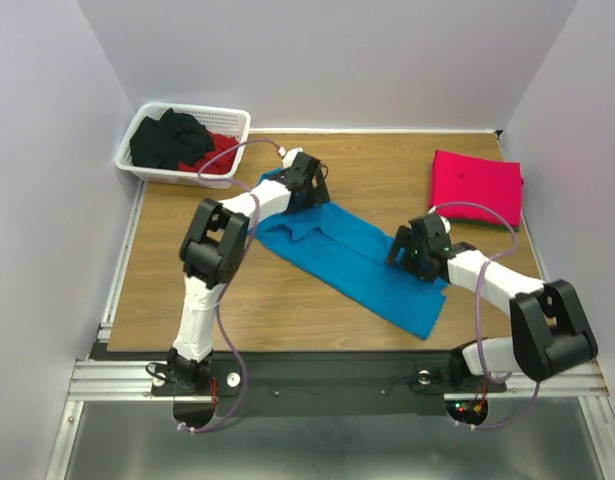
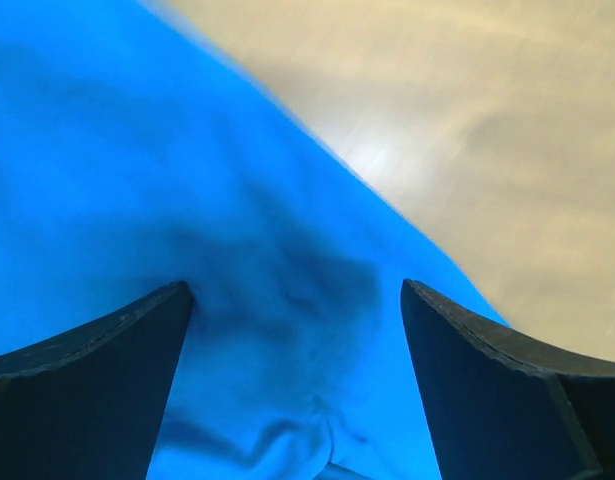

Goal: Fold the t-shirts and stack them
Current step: Fold the tshirt

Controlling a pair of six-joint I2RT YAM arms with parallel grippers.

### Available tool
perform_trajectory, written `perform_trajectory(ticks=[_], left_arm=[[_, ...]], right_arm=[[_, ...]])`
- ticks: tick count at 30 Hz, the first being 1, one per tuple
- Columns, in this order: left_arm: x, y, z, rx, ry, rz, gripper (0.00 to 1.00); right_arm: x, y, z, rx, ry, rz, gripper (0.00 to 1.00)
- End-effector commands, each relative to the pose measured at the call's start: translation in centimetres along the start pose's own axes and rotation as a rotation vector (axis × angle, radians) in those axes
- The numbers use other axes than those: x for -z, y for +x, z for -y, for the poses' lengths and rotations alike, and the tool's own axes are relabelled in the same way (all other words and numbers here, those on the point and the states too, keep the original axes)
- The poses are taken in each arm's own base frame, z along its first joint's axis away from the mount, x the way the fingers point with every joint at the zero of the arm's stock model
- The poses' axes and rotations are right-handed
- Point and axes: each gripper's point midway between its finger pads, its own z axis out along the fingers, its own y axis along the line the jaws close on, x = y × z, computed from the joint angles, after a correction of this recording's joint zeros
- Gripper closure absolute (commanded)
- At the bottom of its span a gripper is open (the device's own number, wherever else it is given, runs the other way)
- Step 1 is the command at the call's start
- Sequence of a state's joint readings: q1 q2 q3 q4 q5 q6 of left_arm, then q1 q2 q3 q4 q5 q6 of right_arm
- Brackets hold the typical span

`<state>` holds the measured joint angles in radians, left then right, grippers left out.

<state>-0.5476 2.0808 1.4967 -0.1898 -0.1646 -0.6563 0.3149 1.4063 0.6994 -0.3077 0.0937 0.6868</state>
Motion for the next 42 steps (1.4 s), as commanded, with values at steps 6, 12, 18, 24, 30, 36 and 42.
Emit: perform_trajectory(ticks=[6,12,18,24,30,36,42], left_arm=[[-7.8,-1.6,5.6,-0.082,0.053,-0.121,0.02],[-8.9,-2.8,8.1,-0.052,0.174,-0.111,0.01],[-9.6,-4.8,6.5,0.015,0.176,-0.098,0.01],[-10.6,-6.2,6.0,0.062,0.171,-0.062,0.01],[-8.0,-8.8,10.8,0.048,0.366,-0.008,0.01],[3.6,-15.8,17.2,-0.023,0.556,0.183,0.01],[16.4,-16.1,17.6,-0.15,0.561,0.305,0.02]], right_arm=[[4.3,14.2,-3.6,-0.014,-0.225,-0.349,0.0],[5.7,20.5,-6.8,0.141,-0.301,-0.424,0.0],[7.8,21.6,-9.9,0.234,-0.369,-0.389,0.0],[9.6,21.2,-11.1,0.272,-0.412,-0.357,0.0],[11.7,18.4,-13.2,0.287,-0.463,-0.254,0.0],[13.8,15.9,-14.6,0.314,-0.511,-0.161,0.0],[13.8,14.7,-13.2,0.327,-0.451,-0.109,0.0]])
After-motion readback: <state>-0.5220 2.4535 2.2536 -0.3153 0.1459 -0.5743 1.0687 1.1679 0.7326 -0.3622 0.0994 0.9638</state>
